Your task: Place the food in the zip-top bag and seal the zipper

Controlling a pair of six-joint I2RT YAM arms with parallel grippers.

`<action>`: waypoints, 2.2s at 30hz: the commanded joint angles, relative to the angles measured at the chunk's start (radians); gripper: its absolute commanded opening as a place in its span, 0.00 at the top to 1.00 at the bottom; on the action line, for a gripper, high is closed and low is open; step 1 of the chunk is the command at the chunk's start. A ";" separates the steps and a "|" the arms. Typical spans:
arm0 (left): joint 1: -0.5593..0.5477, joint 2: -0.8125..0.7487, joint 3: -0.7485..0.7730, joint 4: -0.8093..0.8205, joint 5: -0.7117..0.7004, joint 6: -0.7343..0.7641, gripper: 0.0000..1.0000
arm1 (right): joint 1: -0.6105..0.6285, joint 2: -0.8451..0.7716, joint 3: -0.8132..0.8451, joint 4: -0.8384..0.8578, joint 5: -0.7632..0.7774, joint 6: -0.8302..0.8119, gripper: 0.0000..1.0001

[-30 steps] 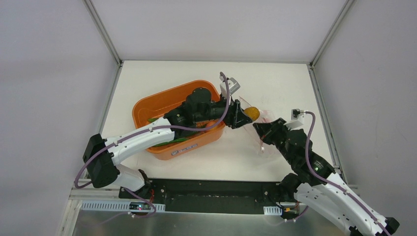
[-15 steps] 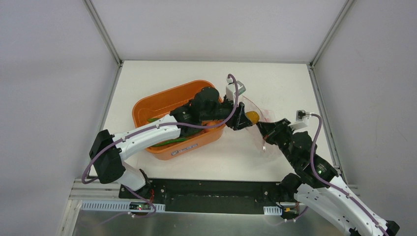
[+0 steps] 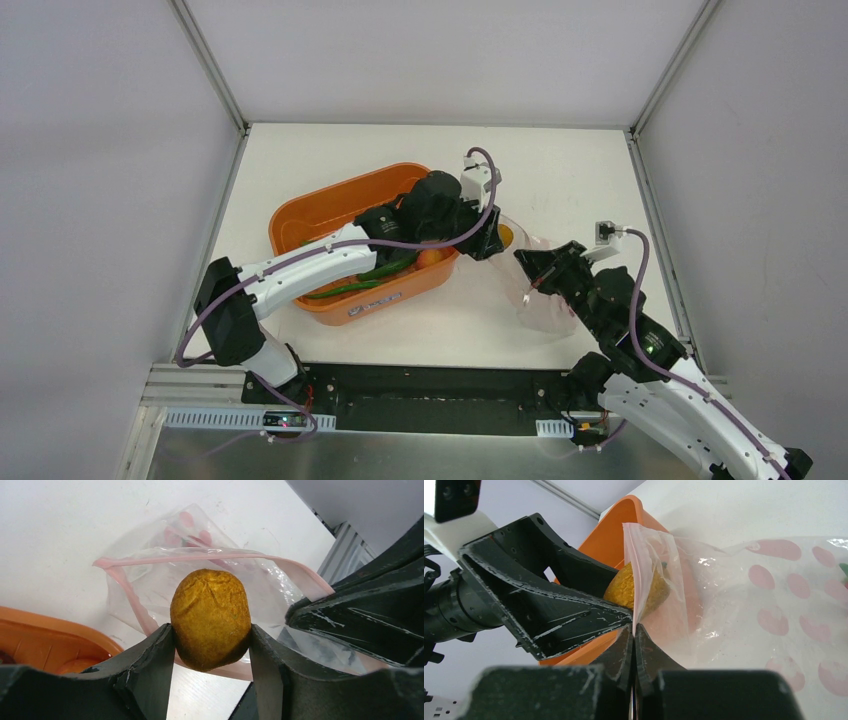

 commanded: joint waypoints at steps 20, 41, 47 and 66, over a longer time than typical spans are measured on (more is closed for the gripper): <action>-0.008 -0.049 0.039 -0.042 -0.053 -0.009 0.28 | -0.003 -0.005 -0.009 0.115 -0.069 -0.041 1.00; -0.008 0.039 0.224 -0.265 -0.086 -0.020 0.58 | -0.003 -0.046 -0.055 0.252 -0.173 -0.053 1.00; -0.009 0.085 0.300 -0.420 -0.131 0.024 0.59 | -0.002 -0.054 -0.004 0.188 -0.070 -0.171 1.00; -0.009 -0.030 0.191 -0.225 -0.047 -0.021 0.26 | -0.002 -0.023 0.006 0.143 -0.043 -0.220 1.00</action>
